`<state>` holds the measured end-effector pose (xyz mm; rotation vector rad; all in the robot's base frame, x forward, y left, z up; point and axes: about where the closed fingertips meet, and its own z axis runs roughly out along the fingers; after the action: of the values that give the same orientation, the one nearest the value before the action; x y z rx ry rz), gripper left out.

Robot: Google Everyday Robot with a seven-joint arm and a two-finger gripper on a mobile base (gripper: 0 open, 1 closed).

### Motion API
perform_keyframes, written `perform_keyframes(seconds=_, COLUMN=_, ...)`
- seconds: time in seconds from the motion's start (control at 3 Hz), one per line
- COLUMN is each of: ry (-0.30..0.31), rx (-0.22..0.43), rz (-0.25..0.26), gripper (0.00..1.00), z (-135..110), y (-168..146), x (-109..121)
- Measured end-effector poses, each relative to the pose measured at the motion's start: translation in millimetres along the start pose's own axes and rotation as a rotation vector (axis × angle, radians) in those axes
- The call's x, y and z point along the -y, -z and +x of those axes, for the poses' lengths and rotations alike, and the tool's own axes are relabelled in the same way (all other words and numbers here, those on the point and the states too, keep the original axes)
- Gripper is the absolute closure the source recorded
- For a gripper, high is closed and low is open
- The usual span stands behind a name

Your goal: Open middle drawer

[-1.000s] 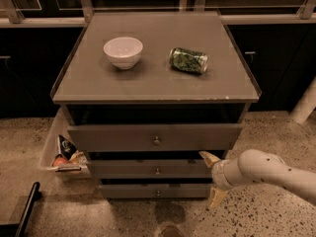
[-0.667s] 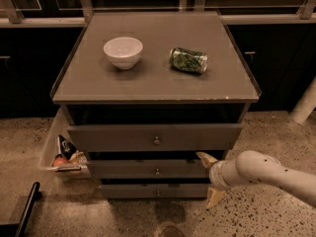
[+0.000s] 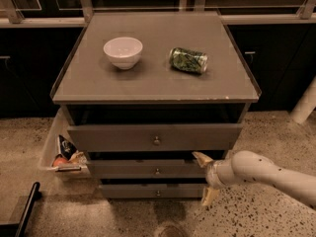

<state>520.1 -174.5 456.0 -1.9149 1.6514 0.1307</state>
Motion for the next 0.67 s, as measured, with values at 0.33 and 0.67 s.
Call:
perform_keyframes(seconds=0.33, ry=-0.009, rx=0.015, rz=-0.006, gripper=0.0, z=6.0, y=-18.7, x=3.4)
perform_keyframes(seconds=0.67, ry=-0.036, rx=0.027, rz=-0.024, gripper=0.0, z=15.7, y=-41.4, x=5.2)
